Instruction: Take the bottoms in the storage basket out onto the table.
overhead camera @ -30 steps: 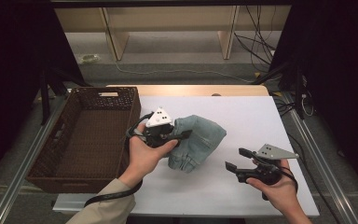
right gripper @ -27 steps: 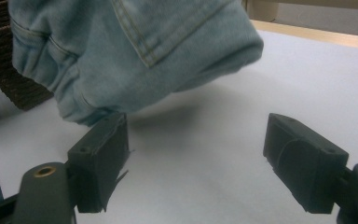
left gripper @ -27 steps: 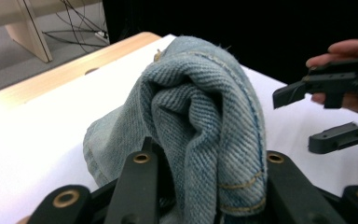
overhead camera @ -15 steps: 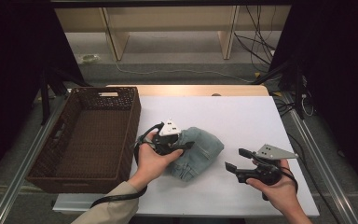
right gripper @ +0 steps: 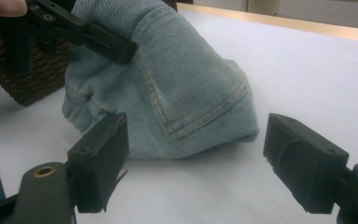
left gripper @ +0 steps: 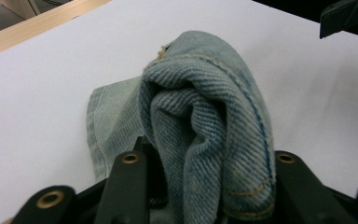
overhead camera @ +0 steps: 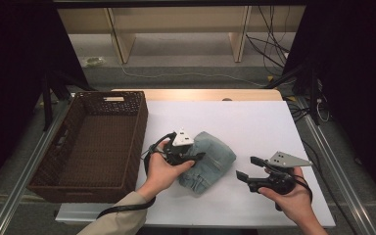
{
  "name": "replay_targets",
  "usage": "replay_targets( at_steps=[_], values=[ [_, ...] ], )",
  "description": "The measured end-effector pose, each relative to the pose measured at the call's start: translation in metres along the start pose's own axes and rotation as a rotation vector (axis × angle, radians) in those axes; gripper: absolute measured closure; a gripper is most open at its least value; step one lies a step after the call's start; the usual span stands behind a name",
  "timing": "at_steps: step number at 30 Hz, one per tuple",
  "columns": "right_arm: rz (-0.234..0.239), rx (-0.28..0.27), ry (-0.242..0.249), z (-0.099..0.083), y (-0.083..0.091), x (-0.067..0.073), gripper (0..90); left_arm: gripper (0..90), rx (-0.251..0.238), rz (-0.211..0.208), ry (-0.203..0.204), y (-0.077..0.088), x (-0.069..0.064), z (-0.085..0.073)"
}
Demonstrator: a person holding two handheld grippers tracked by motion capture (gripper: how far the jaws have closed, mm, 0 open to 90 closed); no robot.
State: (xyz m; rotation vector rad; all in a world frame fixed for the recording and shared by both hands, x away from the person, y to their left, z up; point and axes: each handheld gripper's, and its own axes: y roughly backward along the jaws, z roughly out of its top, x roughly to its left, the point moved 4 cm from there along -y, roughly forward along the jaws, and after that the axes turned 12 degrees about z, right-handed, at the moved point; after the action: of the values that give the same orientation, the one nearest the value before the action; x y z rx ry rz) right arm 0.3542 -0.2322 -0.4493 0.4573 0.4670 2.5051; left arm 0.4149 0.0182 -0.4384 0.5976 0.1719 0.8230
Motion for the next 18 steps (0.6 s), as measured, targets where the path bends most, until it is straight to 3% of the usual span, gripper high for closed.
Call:
replay_targets(
  at_steps=[5,8,12,18],
  values=[
    [0.001,0.001,-0.001,0.0,0.0,0.0,23.2,50.1,0.013,0.023,0.011,-0.001,0.002,0.0],
    [0.0,0.002,-0.003,0.0,0.0,0.0,23.2,40.6,0.026,0.04,0.012,0.001,0.004,0.001],
    [0.0,0.002,-0.003,0.0,0.0,0.0,23.1,24.5,0.038,0.059,0.042,0.006,0.006,0.005],
    [-0.002,0.001,-0.004,0.0,0.0,0.0,23.1,10.1,0.048,0.066,0.026,0.014,0.004,0.007]
  ],
)
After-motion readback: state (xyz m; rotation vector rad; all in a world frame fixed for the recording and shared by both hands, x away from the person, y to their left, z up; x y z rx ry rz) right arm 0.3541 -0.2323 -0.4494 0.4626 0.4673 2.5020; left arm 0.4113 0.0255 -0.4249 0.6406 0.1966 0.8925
